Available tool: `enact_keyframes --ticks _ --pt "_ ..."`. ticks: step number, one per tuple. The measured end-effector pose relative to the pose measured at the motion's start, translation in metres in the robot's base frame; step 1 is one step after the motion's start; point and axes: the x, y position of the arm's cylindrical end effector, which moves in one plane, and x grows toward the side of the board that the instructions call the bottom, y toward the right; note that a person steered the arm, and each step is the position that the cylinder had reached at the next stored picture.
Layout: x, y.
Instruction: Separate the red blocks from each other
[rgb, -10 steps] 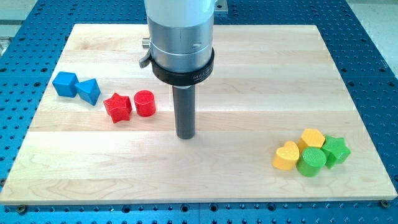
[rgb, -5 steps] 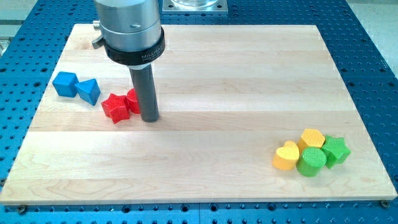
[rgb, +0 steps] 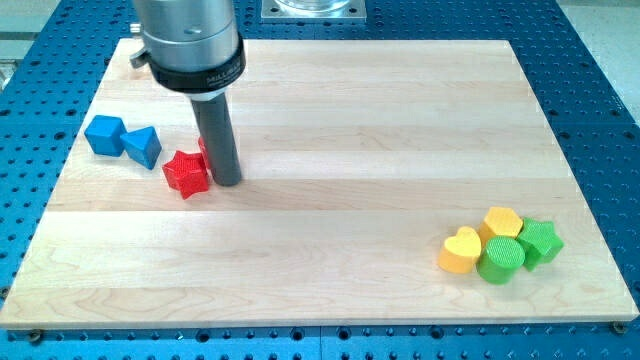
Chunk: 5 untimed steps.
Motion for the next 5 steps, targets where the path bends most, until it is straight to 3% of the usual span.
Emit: enact_keyframes --ticks 2,4,5 --pt "0.0 -0.058" --pt "0.084 -0.112" --pt "0.09 -0.108"
